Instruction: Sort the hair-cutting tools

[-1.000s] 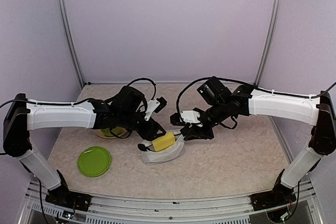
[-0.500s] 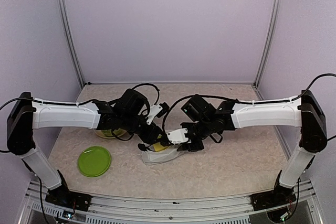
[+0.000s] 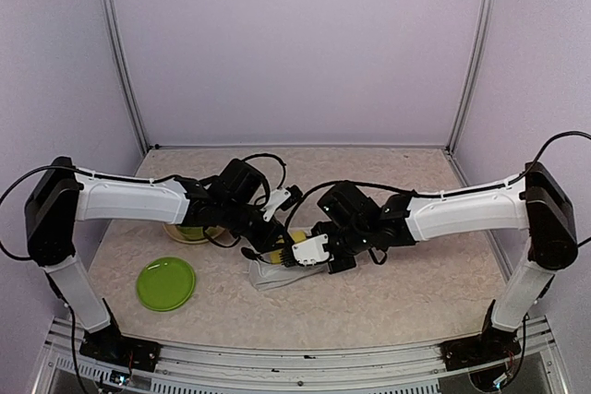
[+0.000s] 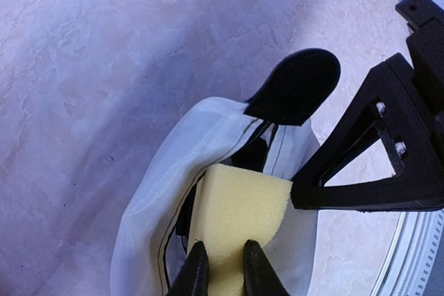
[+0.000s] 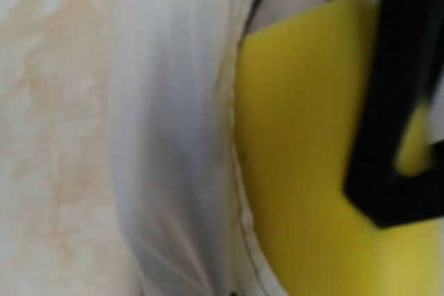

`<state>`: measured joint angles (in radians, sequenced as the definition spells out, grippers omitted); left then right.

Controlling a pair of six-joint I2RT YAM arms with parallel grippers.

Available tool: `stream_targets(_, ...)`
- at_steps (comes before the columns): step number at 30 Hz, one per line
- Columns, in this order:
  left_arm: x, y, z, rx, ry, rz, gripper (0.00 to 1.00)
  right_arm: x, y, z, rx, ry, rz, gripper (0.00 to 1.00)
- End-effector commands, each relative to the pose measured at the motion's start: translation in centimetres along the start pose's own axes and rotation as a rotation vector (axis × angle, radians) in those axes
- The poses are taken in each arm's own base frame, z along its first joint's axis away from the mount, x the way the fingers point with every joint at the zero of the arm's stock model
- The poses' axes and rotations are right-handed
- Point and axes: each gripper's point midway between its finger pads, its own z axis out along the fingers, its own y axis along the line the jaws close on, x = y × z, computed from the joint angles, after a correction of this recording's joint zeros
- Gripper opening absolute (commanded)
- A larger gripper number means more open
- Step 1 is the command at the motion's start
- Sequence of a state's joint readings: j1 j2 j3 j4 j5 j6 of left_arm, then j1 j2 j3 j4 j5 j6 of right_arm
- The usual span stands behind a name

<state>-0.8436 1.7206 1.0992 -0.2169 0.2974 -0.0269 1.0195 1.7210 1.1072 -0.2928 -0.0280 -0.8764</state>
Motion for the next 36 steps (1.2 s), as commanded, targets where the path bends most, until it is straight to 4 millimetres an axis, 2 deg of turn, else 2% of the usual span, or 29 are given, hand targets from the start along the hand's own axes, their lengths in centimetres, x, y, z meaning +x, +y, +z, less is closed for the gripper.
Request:
stream_targets(1, 0.2, -0.5, 1.2, 0.057, 0.032, -0.019, 0.14, -1.7, -2.2, -2.6, 0.146, -0.076, -0.022, 0.00)
stream_targets(8, 2.3, -0.5, 3.5, 0.048, 0.129, -0.018, 0.07, -1.2, -3.1, -4.0, 0.275, -0.096, -0.017, 0.00)
stream_targets(12, 2.9, -2.3, 4.3, 0.098, 0.154, -0.003, 0.05, 0.1, -2.5, -3.6, 0.291, -0.060, -0.021, 0.00)
stream_targets(15, 2.4, -3.7, 4.0, 0.152, 0.134, -0.019, 0.05, 0.5, -2.1, -3.6, 0.282, -0.050, 0.009, 0.00)
stream_targets(17, 2.0, -4.4, 3.6, 0.185, 0.118, -0.037, 0.07, 0.5, -2.2, -4.2, 0.284, -0.050, 0.018, 0.00)
stream_targets(18, 1.9, -4.6, 3.3, 0.194, 0.113, -0.047, 0.10, 0.5, -2.4, -4.7, 0.286, -0.053, 0.023, 0.02)
stream_targets(22, 0.9, -4.9, 1.5, 0.178, 0.080, -0.064, 0.35, -0.4, -1.7, -6.8, 0.158, -0.112, 0.047, 0.31)
stream_targets(25, 0.2, -3.9, -0.4, 0.104, 0.045, -0.073, 0.48, -0.8, -0.8, -8.6, 0.015, -0.161, 0.087, 0.41)
stream_targets(27, -0.4, -3.3, -1.9, 0.060, 0.007, -0.094, 0.51, -1.3, -1.1, -9.4, -0.026, -0.201, 0.118, 0.47)
stream_targets(30, -0.5, -2.7, -3.7, 0.006, -0.037, -0.171, 0.54, -2.1, -2.4, -9.6, -0.055, -0.227, 0.171, 0.50)
stream_targets(33, 0.9, -2.6, -4.5, -0.010, -0.033, -0.319, 0.55, -2.5, -2.7, -8.8, -0.129, -0.223, 0.207, 0.54)
stream_targets(36, 2.7, -3.9, -5.0, 0.003, -0.023, -0.436, 0.57, -2.6, -1.4, -7.7, -0.275, -0.243, 0.215, 0.61)
